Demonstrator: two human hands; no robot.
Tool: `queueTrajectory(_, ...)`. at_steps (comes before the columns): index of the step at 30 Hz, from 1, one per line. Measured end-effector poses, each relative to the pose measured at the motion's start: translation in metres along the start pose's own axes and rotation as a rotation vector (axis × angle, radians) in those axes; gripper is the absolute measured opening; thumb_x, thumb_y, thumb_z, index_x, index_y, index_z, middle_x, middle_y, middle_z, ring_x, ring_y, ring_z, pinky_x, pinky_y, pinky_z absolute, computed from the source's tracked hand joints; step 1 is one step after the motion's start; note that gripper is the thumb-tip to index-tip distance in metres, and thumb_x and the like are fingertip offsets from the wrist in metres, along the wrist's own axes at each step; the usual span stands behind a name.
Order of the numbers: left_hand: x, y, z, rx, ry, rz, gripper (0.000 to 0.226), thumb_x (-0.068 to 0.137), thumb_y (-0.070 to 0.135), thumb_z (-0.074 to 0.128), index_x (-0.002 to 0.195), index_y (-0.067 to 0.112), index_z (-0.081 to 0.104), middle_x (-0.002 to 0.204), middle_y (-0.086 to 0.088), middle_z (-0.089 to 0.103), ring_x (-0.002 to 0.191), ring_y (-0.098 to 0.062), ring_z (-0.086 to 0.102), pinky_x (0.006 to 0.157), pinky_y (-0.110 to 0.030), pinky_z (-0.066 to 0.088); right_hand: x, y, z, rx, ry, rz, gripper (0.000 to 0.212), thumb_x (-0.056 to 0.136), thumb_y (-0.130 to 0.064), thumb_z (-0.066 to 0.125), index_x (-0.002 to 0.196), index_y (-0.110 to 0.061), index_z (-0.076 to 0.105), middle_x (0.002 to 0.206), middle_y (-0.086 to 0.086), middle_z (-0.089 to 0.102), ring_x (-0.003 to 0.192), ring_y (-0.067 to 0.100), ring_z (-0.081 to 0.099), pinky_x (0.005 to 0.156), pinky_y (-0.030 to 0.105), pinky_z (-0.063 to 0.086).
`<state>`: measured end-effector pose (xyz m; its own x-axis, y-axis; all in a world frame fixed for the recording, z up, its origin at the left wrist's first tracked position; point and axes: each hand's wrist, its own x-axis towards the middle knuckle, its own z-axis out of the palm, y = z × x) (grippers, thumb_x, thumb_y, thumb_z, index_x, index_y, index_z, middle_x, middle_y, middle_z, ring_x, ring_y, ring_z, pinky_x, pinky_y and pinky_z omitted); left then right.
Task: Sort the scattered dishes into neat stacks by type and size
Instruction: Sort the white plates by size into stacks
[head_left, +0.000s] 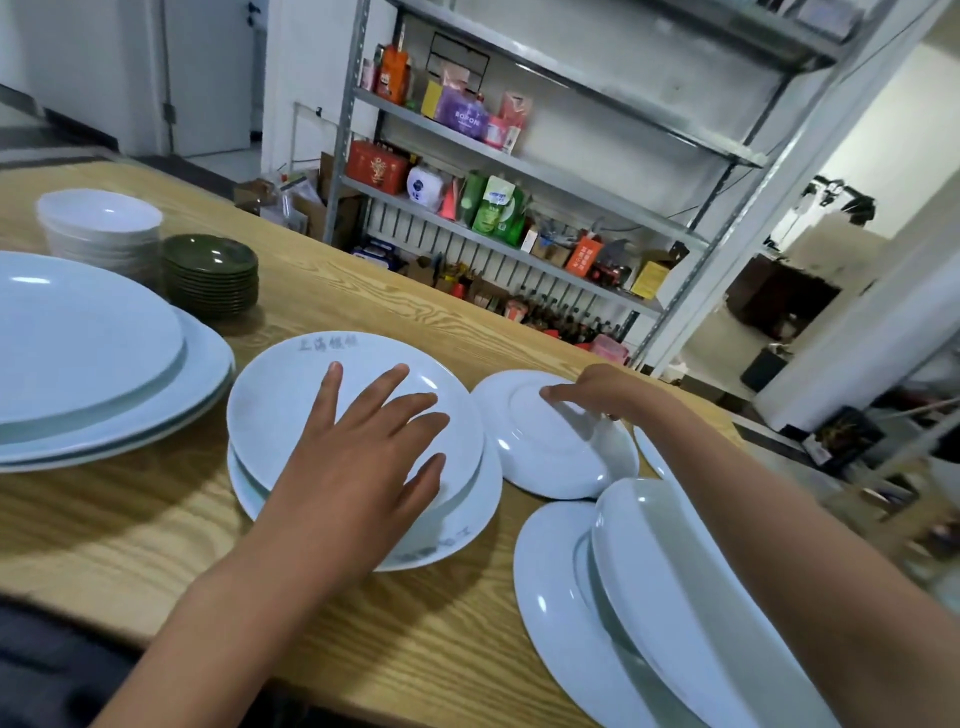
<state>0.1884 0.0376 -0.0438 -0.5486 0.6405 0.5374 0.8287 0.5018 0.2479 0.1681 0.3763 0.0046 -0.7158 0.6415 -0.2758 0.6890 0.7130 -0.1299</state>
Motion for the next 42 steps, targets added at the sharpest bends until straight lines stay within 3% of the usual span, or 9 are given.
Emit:
queueTrajectory(11,-0.005,0.010,0.010,0.015,-0.007,0.056,0.041,0.090,0.037,0.036,0.112,0.021,0.066,0.124,0.004,0.062,0.135,-0.023,0.039,0.106,-0.063,0.028,0.012,0.013,-0.010,0.244,-0.007,0.063,0.074,0.058,-0.063,0.082,0.099,-0.004,0.062,0.099,0.008,0.062,0.084,0.025,0.059,0.077,0.037,0.052)
queueTrajectory(16,-0.010,0.007,0.010,0.020,0.003,0.076,0.042,0.090,0.037,0.036,0.112,0.020,0.067,0.124,0.002,0.062,0.134,-0.025,0.041,0.108,-0.061,0.024,0.012,0.022,-0.010,0.554,0.007,0.086,0.109,0.033,-0.056,0.092,0.124,-0.008,0.056,0.115,0.010,0.066,0.095,0.031,0.066,0.087,0.047,0.056)
queueTrajectory(19,-0.018,0.004,0.007,0.014,0.009,0.087,0.042,0.090,0.037,0.036,0.112,0.020,0.067,0.124,0.002,0.063,0.132,-0.025,0.043,0.108,-0.059,0.020,0.001,0.016,-0.016,0.605,0.075,0.020,0.103,0.050,-0.053,0.090,0.135,-0.012,0.049,0.127,0.007,0.059,0.104,0.032,0.061,0.093,0.048,0.052)
queueTrajectory(21,-0.023,0.004,0.004,0.000,0.010,0.094,0.042,0.090,0.038,0.036,0.113,0.020,0.067,0.125,0.004,0.062,0.132,-0.023,0.042,0.109,-0.058,0.019,-0.008,0.012,-0.024,0.568,0.134,-0.017,0.080,0.063,-0.050,0.086,0.126,-0.011,0.057,0.129,0.005,0.057,0.105,0.030,0.060,0.094,0.047,0.050)
queueTrajectory(24,-0.026,0.002,-0.001,-0.020,0.015,0.089,0.042,0.090,0.039,0.036,0.114,0.020,0.066,0.126,0.004,0.061,0.133,-0.022,0.041,0.110,-0.058,0.019,-0.028,0.007,-0.037,0.522,0.195,-0.060,0.055,0.063,-0.050,0.085,0.097,-0.011,0.065,0.104,0.005,0.067,0.086,0.024,0.063,0.071,0.035,0.053)
queueTrajectory(26,-0.027,0.001,-0.004,-0.032,0.019,0.076,0.043,0.091,0.039,0.036,0.115,0.020,0.066,0.126,0.004,0.061,0.133,-0.022,0.040,0.111,-0.057,0.018,-0.048,0.002,-0.044,0.538,0.226,-0.098,0.047,0.065,-0.044,0.085,0.093,-0.012,0.065,0.092,0.004,0.067,0.077,0.019,0.062,0.063,0.032,0.050)
queueTrajectory(33,-0.029,0.004,-0.009,-0.025,0.044,0.056,0.043,0.090,0.039,0.036,0.118,0.022,0.064,0.128,0.004,0.060,0.134,-0.019,0.036,0.110,-0.054,0.017,-0.115,-0.018,-0.059,0.552,0.297,-0.259,0.046,0.063,-0.036,0.088,0.100,-0.019,0.066,0.090,-0.001,0.068,0.079,0.018,0.065,0.060,0.029,0.049)
queueTrajectory(38,-0.032,0.008,-0.018,-0.083,0.109,0.019,0.045,0.092,0.038,0.036,0.129,0.021,0.053,0.144,-0.001,0.044,0.137,-0.022,0.035,0.113,-0.045,0.020,-0.159,-0.035,-0.061,0.427,0.566,-0.482,0.034,0.070,-0.025,0.085,0.089,-0.017,0.058,0.082,-0.007,0.058,0.072,0.007,0.054,0.052,0.022,0.038)
queueTrajectory(42,-0.035,0.010,-0.031,-0.152,0.232,-0.073,0.054,0.092,0.026,0.054,0.143,0.019,0.037,0.152,0.000,0.031,0.135,-0.018,0.033,0.102,-0.034,0.036,-0.184,-0.043,-0.047,0.340,0.652,-0.694,0.030,0.077,-0.019,0.079,0.086,-0.020,0.051,0.085,-0.012,0.057,0.076,0.005,0.056,0.055,0.021,0.043)
